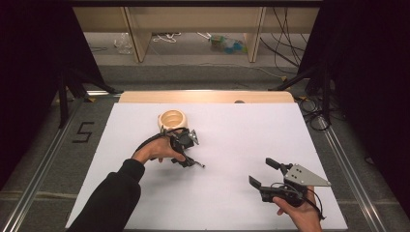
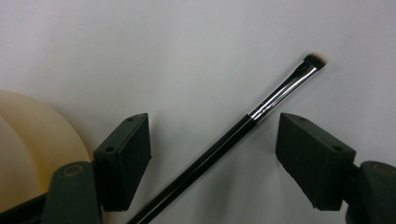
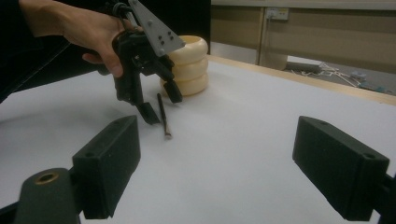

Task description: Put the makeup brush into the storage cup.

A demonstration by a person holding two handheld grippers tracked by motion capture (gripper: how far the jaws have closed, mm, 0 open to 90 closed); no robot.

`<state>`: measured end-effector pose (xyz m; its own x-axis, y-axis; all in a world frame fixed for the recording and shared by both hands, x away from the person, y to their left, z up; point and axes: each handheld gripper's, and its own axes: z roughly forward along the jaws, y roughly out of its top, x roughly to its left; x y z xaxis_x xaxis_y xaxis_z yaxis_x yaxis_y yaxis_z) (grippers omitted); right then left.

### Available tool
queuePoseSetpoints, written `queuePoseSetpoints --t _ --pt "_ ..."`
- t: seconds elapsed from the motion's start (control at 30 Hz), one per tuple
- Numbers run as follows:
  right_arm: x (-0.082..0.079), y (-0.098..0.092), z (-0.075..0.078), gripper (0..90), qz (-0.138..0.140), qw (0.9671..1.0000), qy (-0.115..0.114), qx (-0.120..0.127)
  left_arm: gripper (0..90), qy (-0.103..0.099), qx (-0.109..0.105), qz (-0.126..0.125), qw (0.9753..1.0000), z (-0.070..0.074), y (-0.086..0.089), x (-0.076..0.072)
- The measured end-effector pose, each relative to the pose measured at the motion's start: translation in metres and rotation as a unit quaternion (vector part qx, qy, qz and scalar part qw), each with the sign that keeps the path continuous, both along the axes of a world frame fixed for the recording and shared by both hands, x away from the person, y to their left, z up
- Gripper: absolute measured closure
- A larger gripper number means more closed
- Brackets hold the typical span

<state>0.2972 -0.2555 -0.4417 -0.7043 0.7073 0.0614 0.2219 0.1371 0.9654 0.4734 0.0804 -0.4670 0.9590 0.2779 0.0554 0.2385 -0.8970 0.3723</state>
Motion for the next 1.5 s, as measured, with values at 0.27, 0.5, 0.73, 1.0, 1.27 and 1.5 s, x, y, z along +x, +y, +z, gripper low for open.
queuePoseSetpoints --t 0.27,0.5,0.73,1.0,1.27,1.5 --pt "-0.0021 -0.0019 0.0024 16.6 -0.002 0.9998 0.013 -0.015 31.6 0.012 0.008 0.005 0.9999 0.001 -0.001 0.0006" --pt "-0.002 -0.0022 0.0022 16.7 -0.003 0.9998 0.01 -0.016 35.9 0.029 0.014 0.014 0.9994 0.0018 -0.0022 0.0024" --pt "-0.002 -0.0022 0.002 16.9 -0.003 0.9998 0.012 -0.016 41.4 0.036 0.028 0.026 0.9986 0.0038 -0.0041 0.0019" --pt "-0.0001 0.0003 -0.0004 17.2 0.001 1.0 0.0 0.006 51.9 0.049 0.042 0.041 0.9971 0.0062 -0.004 -0.0023" --pt "0.0 0.0003 -0.0006 17.3 0.001 1.0 0.0 0.006 59.5 0.044 0.055 0.036 0.9969 0.0076 -0.0041 -0.003" --pt "-0.0001 0.0003 -0.0005 17.3 0.001 1.0 0.0 0.005 66.7 0.049 0.064 0.031 0.9963 0.0086 -0.0043 -0.0037"
